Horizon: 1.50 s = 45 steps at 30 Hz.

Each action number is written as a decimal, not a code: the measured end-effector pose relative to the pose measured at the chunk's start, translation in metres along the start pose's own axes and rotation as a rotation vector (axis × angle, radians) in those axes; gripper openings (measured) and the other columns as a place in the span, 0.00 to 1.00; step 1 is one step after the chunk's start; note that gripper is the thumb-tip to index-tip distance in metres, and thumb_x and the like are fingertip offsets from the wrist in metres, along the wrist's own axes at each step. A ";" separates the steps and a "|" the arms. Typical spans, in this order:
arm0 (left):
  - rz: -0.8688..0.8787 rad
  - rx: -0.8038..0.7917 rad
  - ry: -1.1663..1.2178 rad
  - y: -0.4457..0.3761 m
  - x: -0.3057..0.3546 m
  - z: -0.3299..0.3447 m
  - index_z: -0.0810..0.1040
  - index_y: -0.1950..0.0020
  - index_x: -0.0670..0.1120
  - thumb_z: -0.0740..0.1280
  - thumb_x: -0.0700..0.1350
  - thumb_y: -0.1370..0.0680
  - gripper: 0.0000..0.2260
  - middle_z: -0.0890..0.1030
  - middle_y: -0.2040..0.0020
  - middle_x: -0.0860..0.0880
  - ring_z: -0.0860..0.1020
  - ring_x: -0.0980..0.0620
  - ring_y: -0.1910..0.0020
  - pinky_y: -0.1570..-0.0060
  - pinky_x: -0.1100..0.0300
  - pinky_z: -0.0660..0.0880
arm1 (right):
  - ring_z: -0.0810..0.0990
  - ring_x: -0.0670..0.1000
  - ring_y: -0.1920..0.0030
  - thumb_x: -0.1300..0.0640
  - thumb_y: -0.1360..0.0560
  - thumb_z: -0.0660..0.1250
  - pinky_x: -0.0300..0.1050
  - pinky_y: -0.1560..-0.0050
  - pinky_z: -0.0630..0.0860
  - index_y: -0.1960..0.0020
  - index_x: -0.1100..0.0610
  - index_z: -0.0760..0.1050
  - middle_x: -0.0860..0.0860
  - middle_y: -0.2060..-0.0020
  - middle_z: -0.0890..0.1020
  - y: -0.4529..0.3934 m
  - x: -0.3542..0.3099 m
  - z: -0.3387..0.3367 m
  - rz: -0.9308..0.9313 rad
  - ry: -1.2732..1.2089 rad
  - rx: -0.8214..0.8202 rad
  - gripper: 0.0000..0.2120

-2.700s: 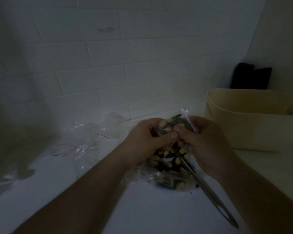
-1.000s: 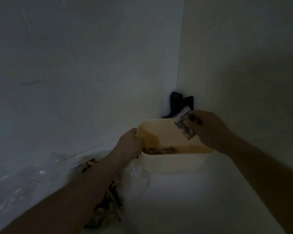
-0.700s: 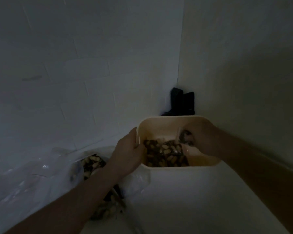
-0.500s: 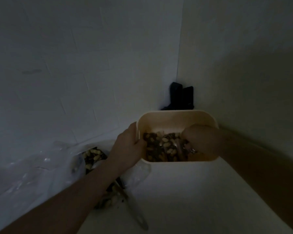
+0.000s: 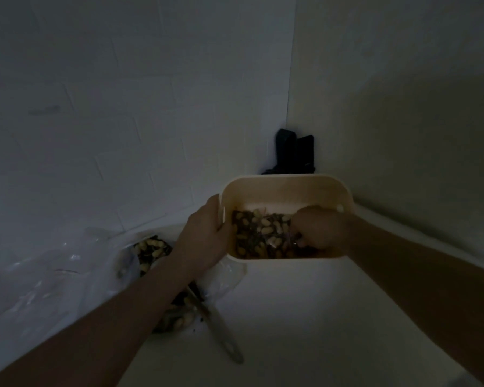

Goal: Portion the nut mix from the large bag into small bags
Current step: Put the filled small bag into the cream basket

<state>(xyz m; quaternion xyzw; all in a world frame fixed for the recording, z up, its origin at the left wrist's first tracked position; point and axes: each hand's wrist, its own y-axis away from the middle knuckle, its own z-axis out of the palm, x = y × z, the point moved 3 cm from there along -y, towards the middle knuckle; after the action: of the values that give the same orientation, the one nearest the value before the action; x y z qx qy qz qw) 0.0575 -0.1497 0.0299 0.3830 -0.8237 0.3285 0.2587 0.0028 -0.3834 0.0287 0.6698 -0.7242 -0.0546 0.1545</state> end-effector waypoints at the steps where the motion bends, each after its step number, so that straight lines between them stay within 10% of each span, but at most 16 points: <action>1: -0.006 0.002 0.003 0.000 0.000 0.000 0.71 0.41 0.53 0.61 0.42 0.17 0.08 0.77 0.53 0.60 0.76 0.64 0.56 0.62 0.70 0.67 | 0.82 0.53 0.49 0.56 0.19 0.68 0.49 0.44 0.80 0.40 0.57 0.82 0.54 0.48 0.83 0.000 0.000 0.001 -0.001 -0.017 0.006 0.10; 9: -0.020 0.002 -0.004 -0.004 0.006 0.000 0.72 0.43 0.51 0.62 0.42 0.18 0.05 0.77 0.54 0.56 0.77 0.58 0.57 0.63 0.63 0.68 | 0.79 0.55 0.48 0.57 0.22 0.69 0.50 0.46 0.79 0.41 0.54 0.75 0.55 0.44 0.78 0.002 -0.003 -0.001 -0.018 -0.083 0.253 0.11; 22: -0.058 -0.011 0.007 -0.004 0.001 0.005 0.70 0.36 0.54 0.62 0.41 0.18 0.13 0.77 0.53 0.59 0.77 0.62 0.57 0.65 0.70 0.68 | 0.81 0.54 0.48 0.59 0.17 0.61 0.47 0.44 0.78 0.41 0.56 0.83 0.55 0.45 0.83 0.017 0.001 -0.004 0.020 -0.212 0.083 0.13; 29: -0.104 0.043 0.078 -0.015 -0.001 0.010 0.68 0.26 0.52 0.61 0.41 0.19 0.21 0.83 0.50 0.48 0.80 0.54 0.56 0.63 0.60 0.73 | 0.81 0.45 0.53 0.46 0.17 0.64 0.43 0.50 0.75 0.47 0.48 0.83 0.45 0.53 0.85 0.057 -0.022 -0.032 -0.115 -0.682 0.546 0.10; 34: -0.076 0.124 0.098 -0.021 0.000 0.010 0.61 0.20 0.52 0.62 0.45 0.16 0.25 0.81 0.63 0.49 0.80 0.53 0.64 0.65 0.56 0.73 | 0.76 0.44 0.60 0.42 0.16 0.60 0.44 0.60 0.74 0.47 0.46 0.81 0.42 0.59 0.78 0.048 -0.076 -0.016 -0.229 -0.416 0.736 0.13; 40: 0.097 0.124 -0.004 0.007 -0.017 -0.024 0.69 0.24 0.55 0.64 0.48 0.15 0.19 0.82 0.44 0.55 0.79 0.58 0.49 0.50 0.62 0.75 | 0.81 0.59 0.61 0.43 0.19 0.58 0.53 0.60 0.77 0.45 0.51 0.84 0.52 0.60 0.83 0.017 -0.076 -0.004 -0.143 -0.348 0.951 0.19; 45: 0.095 -0.004 -0.277 0.043 -0.063 -0.073 0.84 0.46 0.51 0.66 0.46 0.22 0.09 0.82 0.52 0.51 0.79 0.52 0.51 0.50 0.55 0.76 | 0.77 0.59 0.53 0.48 0.19 0.63 0.57 0.52 0.75 0.44 0.53 0.83 0.52 0.52 0.81 0.021 -0.091 -0.005 -0.119 -0.297 1.144 0.13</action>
<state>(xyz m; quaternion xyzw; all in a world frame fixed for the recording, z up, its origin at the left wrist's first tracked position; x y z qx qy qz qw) 0.0719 -0.0456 0.0194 0.3848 -0.8694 0.2826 0.1274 -0.0109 -0.2913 0.0262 0.6712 -0.6137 0.2428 -0.3375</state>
